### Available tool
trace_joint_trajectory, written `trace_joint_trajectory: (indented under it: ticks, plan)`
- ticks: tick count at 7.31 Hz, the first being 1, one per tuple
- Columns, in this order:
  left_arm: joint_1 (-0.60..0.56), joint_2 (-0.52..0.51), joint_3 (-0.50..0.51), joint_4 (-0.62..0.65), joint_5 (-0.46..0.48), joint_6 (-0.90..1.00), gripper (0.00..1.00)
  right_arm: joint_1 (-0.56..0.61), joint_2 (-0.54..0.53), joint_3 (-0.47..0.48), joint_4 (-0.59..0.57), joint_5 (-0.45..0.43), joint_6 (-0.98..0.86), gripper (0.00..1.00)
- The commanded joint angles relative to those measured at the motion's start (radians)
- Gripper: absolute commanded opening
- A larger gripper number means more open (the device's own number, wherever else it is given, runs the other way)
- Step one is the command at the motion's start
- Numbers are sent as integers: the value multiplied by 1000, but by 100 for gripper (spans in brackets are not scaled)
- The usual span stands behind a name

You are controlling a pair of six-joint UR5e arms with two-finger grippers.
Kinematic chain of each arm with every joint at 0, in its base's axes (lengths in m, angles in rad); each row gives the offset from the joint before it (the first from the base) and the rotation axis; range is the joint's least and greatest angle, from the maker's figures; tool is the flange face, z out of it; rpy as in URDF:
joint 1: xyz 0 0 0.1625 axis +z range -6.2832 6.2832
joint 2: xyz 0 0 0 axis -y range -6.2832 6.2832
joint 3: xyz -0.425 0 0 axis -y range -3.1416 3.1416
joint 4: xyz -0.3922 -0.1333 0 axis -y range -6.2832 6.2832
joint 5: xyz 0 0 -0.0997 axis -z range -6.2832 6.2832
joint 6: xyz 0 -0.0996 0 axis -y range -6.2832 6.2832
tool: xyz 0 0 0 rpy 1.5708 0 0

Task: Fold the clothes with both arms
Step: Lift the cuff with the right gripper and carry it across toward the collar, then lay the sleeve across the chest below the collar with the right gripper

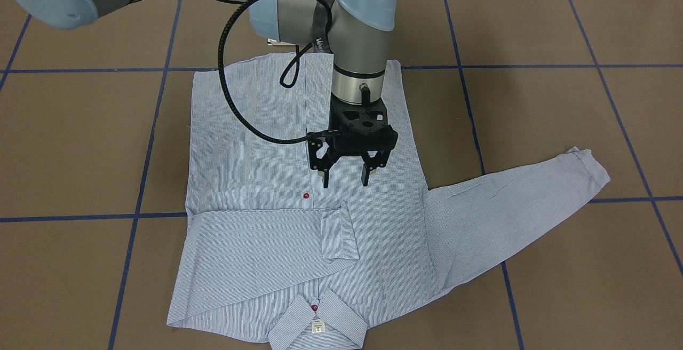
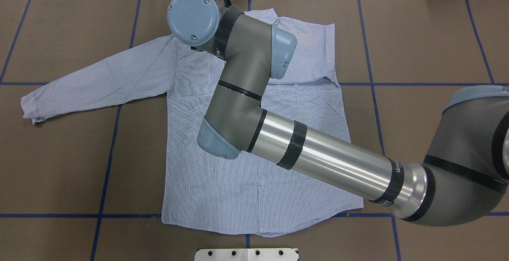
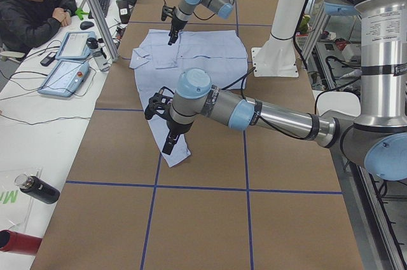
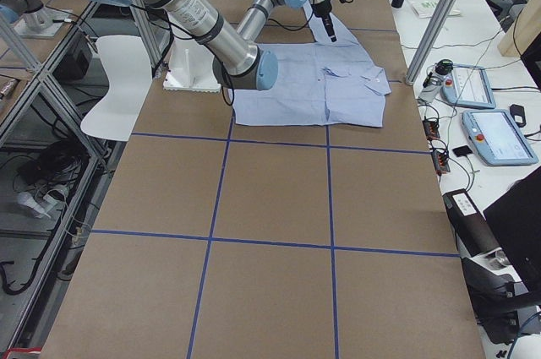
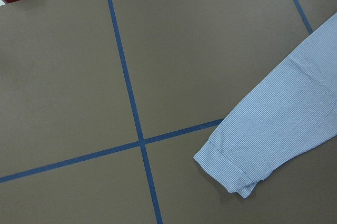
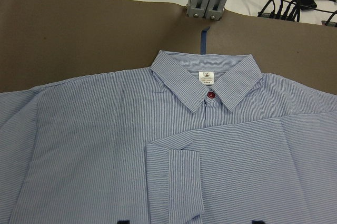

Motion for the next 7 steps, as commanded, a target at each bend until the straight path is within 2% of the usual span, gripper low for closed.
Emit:
trace_joint_trajectory:
  ticks: [1,2,4,5,7]
  plan:
    - [0,0,0,0,0,0,100,52,-45,-14,76,110,-27,100]
    - [0,0,-2,0,0,0,100,88,-109,-14,216,180,-27,100]
    - [0,0,-3,0,0,0,100,89,-174,-54,381,187,34,99]
    - [0,0,-2,0,0,0,100,83,-179,-132,500,187,112,98]
    - [-1,0,-3,2,0,0,100,44,-177,-216,535,175,155,95]
